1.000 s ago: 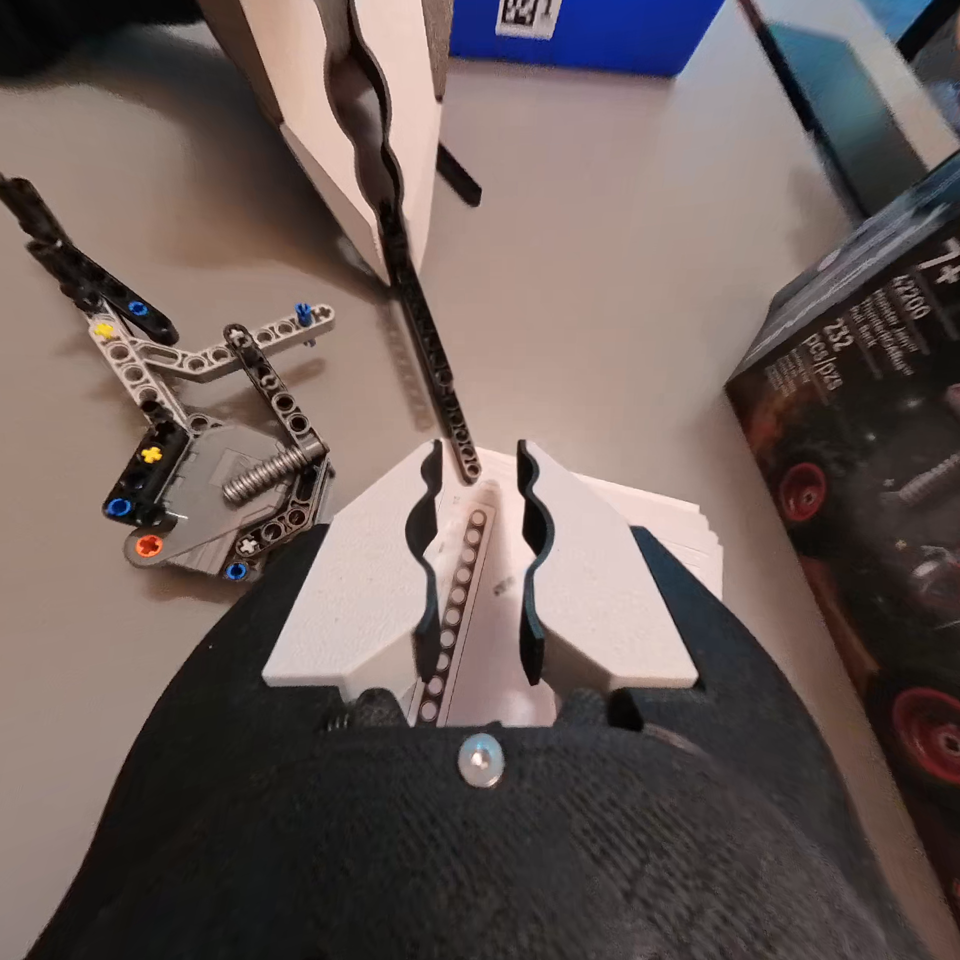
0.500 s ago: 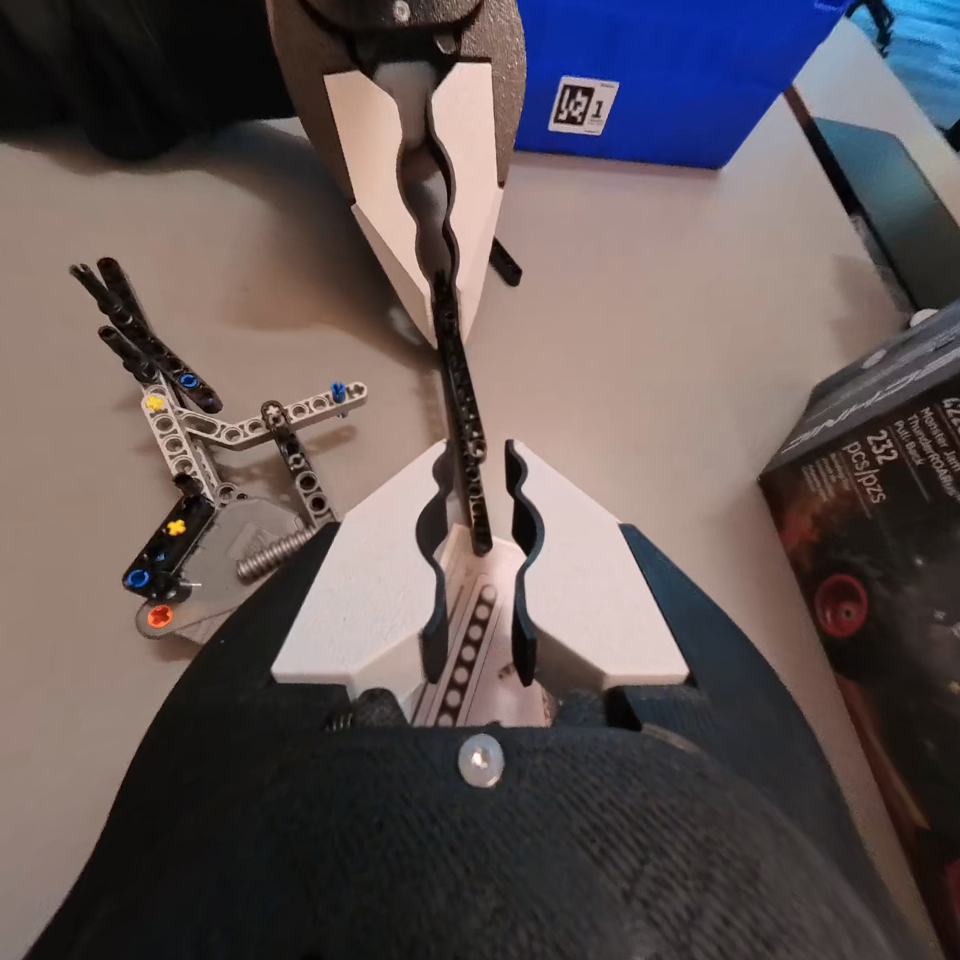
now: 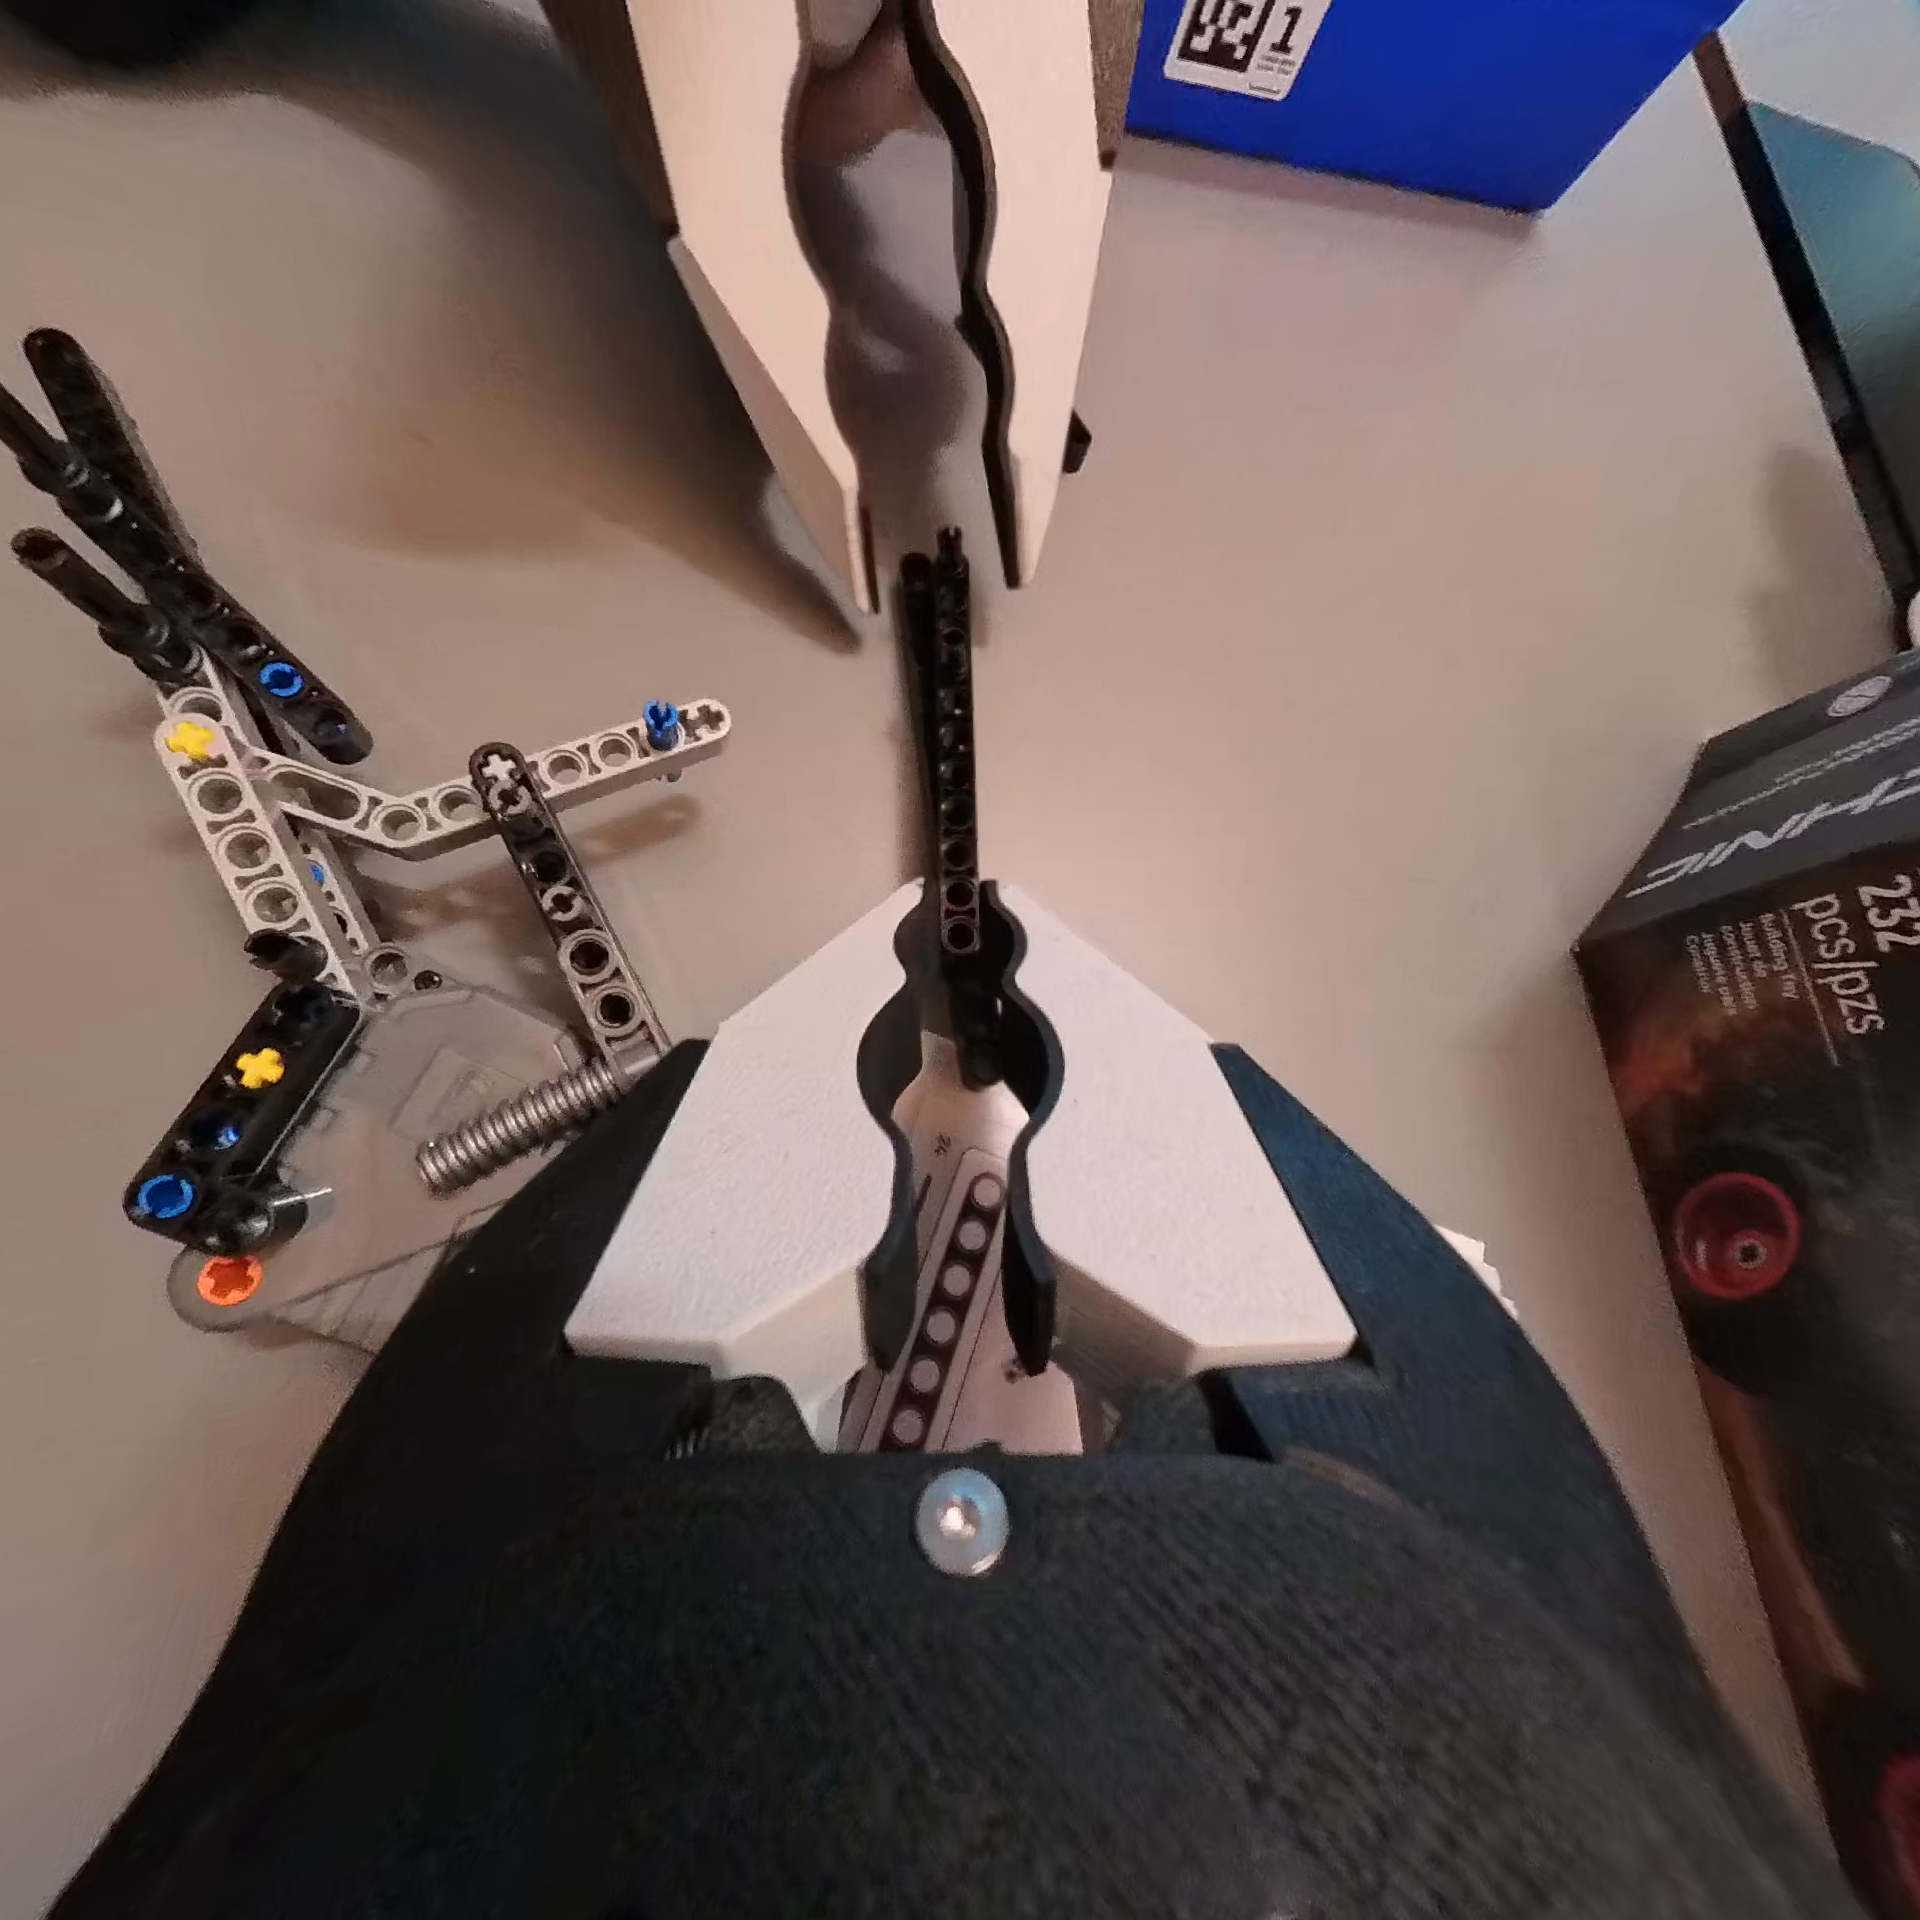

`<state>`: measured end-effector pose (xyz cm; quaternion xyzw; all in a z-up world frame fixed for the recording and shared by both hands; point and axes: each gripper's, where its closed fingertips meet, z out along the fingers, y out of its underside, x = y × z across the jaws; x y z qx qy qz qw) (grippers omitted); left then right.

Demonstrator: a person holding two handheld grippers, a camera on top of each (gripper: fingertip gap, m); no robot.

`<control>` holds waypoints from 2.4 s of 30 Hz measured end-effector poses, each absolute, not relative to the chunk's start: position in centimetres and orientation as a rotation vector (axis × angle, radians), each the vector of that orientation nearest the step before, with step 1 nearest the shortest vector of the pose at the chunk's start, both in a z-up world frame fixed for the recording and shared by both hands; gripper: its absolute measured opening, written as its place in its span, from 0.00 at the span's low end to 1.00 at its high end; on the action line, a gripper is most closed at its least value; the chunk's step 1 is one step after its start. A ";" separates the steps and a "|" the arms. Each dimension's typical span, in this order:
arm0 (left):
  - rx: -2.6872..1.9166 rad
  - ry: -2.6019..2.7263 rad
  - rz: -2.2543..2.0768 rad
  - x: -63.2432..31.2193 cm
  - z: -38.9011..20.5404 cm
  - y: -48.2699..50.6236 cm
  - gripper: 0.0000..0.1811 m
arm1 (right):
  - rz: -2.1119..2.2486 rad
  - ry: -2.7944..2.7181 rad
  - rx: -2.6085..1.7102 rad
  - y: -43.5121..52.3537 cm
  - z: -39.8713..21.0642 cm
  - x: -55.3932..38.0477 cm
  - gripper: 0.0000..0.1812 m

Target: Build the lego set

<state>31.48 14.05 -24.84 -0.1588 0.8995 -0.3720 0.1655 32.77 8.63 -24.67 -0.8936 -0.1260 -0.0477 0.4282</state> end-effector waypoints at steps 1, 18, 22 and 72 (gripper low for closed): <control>-0.465 2.572 -1.068 31.4 -25.0 13.9 0.14 | -0.118 -0.313 -2.228 8.7 -24.6 32.8 0.02; -0.497 2.579 -1.041 31.4 -25.6 14.1 0.06 | -0.152 -0.366 -2.215 9.4 -25.0 32.6 0.02; -0.530 2.584 -1.060 31.5 -25.6 14.1 0.04 | -0.160 -0.350 -2.214 9.4 -24.9 32.7 0.03; -0.493 2.661 -0.990 30.3 -25.6 15.1 0.03 | -0.136 -0.253 -2.276 7.4 -25.5 33.6 0.10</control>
